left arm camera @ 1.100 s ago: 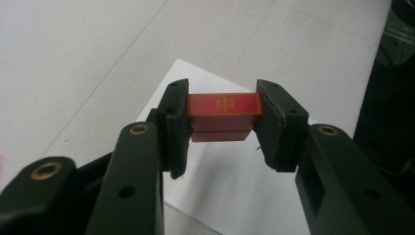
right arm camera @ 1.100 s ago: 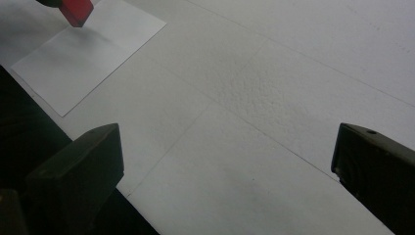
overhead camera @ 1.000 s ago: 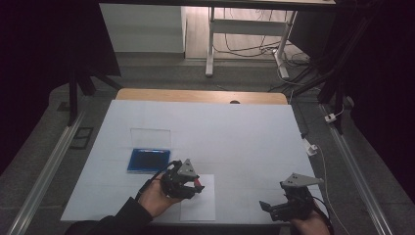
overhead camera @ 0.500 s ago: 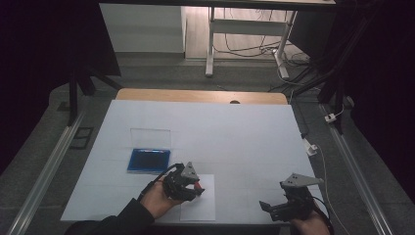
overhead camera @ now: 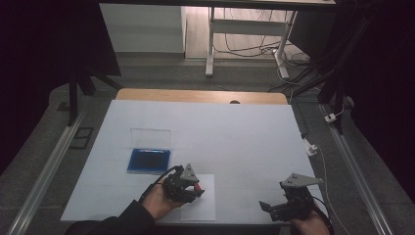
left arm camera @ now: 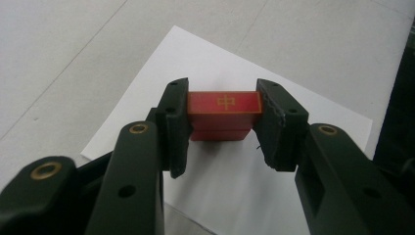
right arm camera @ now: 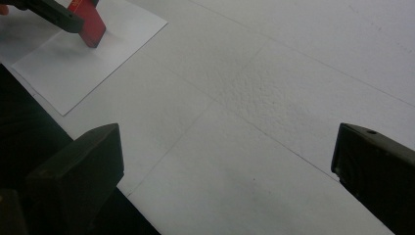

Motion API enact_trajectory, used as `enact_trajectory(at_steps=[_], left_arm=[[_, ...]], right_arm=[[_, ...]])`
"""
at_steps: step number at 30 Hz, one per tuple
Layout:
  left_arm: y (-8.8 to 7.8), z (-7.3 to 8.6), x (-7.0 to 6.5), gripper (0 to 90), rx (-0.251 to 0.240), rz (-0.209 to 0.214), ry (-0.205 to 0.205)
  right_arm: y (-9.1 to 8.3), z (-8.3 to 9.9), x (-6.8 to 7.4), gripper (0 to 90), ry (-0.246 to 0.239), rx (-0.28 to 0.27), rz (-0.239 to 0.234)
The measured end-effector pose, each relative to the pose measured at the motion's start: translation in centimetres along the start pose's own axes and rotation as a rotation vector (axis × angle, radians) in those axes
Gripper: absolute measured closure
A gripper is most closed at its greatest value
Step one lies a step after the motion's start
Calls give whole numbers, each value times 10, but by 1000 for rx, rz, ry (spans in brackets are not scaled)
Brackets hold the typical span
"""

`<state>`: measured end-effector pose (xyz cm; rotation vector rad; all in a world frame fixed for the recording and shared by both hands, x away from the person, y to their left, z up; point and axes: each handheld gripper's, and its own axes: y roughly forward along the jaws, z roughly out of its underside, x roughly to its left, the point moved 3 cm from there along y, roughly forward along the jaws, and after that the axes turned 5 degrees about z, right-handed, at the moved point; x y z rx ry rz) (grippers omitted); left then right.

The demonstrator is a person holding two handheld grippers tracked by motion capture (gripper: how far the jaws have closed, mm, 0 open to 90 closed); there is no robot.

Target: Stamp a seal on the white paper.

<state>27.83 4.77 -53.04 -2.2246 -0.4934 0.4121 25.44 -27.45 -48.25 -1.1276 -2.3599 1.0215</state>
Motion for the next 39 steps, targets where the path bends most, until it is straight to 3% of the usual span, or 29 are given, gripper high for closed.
enact_trajectory(at_steps=[9,20,30,36,39], left_arm=[[1,-1,-6,588,16,-49,20],[0,-1,1,586,17,11,-23],[1,-4,-5,588,47,-45,25],[1,-3,0,587,32,-2,-8],[1,-3,0,587,30,-4,-5]], right_arm=[[0,0,0,0,1,3,0],[0,0,0,0,2,3,1],[1,0,0,0,4,9,0],[1,0,0,0,5,10,1],[1,0,0,0,3,8,1]])
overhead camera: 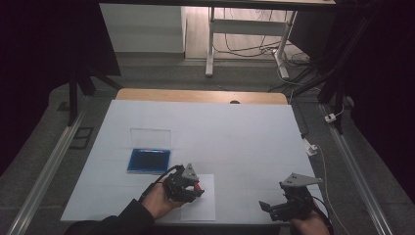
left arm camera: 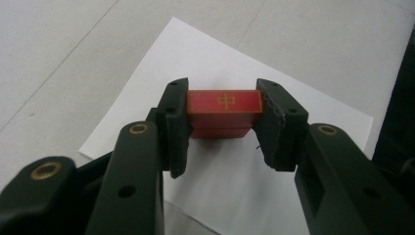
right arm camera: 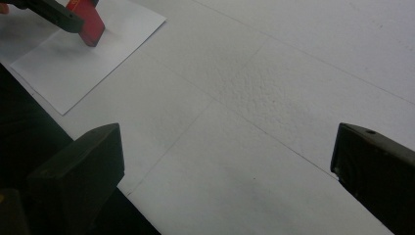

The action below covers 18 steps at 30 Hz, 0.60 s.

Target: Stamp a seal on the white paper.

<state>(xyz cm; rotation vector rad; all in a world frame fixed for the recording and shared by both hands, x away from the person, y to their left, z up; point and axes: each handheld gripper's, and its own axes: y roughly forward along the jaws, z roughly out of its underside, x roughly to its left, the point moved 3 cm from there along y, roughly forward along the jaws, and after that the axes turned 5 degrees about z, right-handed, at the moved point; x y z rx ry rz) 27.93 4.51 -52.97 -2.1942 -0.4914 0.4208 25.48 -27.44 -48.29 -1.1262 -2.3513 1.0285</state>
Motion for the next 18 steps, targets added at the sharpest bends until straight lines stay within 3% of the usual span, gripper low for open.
enact_trajectory(at_steps=[8,18], left_arm=[[-1,-1,0,585,11,-5,35],[-2,-2,1,582,18,0,48]], right_arm=[[0,0,0,0,4,-2,0],[0,0,0,0,1,-5,-1]])
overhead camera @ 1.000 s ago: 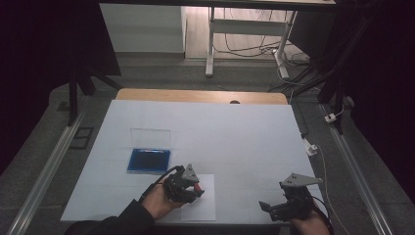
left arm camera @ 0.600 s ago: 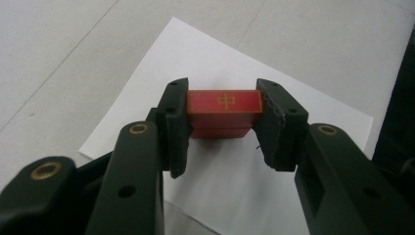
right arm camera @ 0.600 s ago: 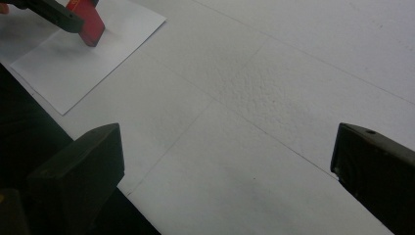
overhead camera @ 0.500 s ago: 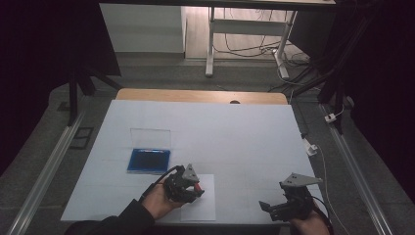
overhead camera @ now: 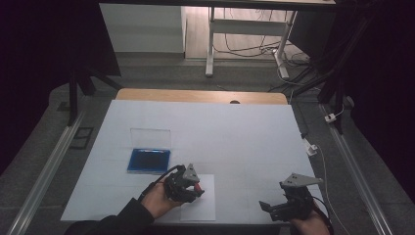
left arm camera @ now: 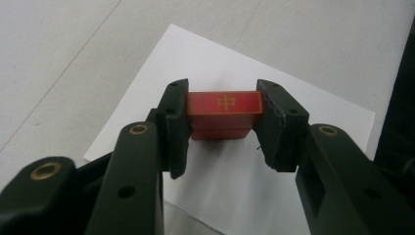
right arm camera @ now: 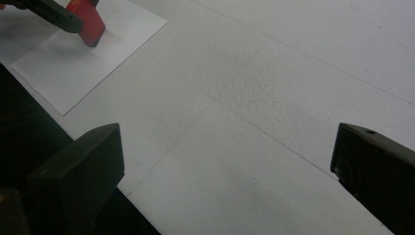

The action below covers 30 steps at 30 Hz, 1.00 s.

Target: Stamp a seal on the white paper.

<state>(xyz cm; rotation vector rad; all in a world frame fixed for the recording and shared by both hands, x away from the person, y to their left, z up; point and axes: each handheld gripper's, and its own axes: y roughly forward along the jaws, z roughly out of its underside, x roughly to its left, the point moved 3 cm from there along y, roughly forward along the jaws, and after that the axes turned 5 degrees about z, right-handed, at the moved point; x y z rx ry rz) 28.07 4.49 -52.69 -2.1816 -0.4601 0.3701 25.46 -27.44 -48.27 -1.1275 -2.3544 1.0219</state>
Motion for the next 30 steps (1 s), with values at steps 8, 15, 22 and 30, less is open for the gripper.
enact_trajectory(at_steps=[8,15,22,30], left_arm=[[-5,-2,0,582,-18,2,4],[-10,-3,1,581,-38,1,1],[-15,-2,4,581,-69,8,-17],[-21,-1,6,581,-85,12,-32]], right_arm=[[0,0,0,0,-1,0,0],[0,0,0,0,-2,0,0],[0,0,0,0,-3,-1,-1],[0,0,0,0,-3,-1,-1]])
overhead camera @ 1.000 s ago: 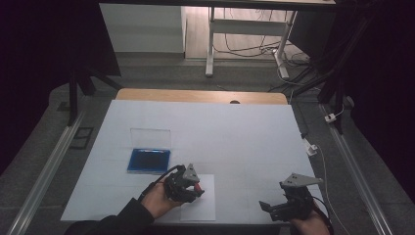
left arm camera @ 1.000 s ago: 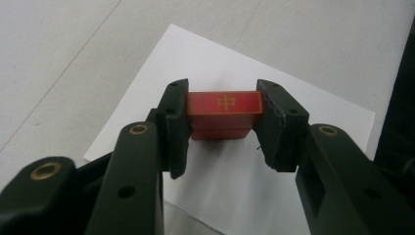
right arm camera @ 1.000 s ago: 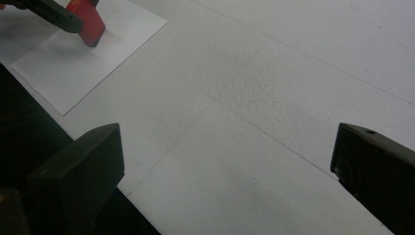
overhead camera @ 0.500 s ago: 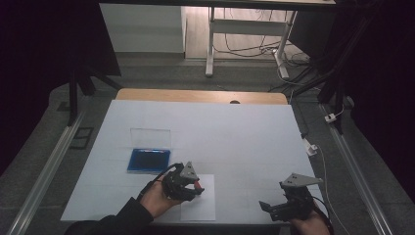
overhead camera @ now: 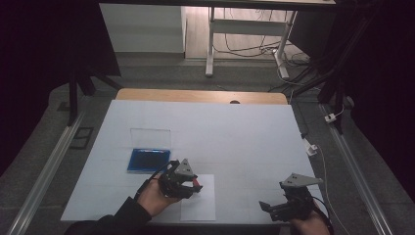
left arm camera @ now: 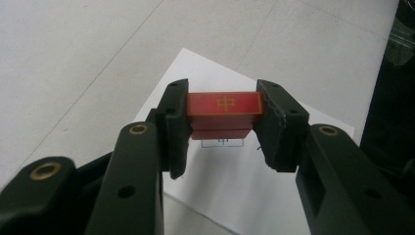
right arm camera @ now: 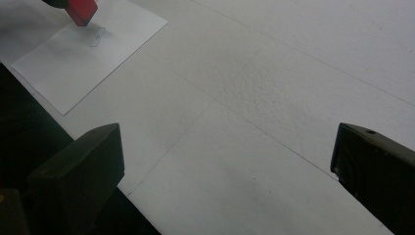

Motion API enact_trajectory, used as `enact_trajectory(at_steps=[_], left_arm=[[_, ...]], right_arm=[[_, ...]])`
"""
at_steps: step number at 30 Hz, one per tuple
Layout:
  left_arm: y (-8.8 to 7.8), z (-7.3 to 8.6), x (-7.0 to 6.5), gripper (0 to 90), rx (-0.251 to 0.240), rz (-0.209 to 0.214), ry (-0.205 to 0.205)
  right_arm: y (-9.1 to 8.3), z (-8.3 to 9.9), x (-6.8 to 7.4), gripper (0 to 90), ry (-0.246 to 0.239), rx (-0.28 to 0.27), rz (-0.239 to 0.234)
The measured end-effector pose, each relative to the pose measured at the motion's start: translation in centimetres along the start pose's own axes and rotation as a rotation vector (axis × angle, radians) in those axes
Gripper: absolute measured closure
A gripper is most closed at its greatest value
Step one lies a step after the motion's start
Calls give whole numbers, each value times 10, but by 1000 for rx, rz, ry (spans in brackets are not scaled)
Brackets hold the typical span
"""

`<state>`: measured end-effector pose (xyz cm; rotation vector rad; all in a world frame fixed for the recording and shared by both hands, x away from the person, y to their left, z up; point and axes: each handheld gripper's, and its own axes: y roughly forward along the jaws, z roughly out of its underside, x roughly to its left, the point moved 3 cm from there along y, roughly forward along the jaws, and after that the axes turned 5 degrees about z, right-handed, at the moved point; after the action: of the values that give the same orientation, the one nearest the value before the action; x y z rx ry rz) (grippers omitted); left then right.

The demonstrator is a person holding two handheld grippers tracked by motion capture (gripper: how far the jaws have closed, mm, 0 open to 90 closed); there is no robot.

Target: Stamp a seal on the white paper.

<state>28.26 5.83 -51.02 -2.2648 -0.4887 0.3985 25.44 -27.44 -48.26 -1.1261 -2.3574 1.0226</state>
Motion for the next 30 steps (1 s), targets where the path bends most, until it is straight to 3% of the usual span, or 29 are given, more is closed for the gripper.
enact_trajectory(at_steps=[30], left_arm=[[-31,8,21,582,-27,-58,-68]], right_arm=[[-1,0,0,0,0,-7,0]])
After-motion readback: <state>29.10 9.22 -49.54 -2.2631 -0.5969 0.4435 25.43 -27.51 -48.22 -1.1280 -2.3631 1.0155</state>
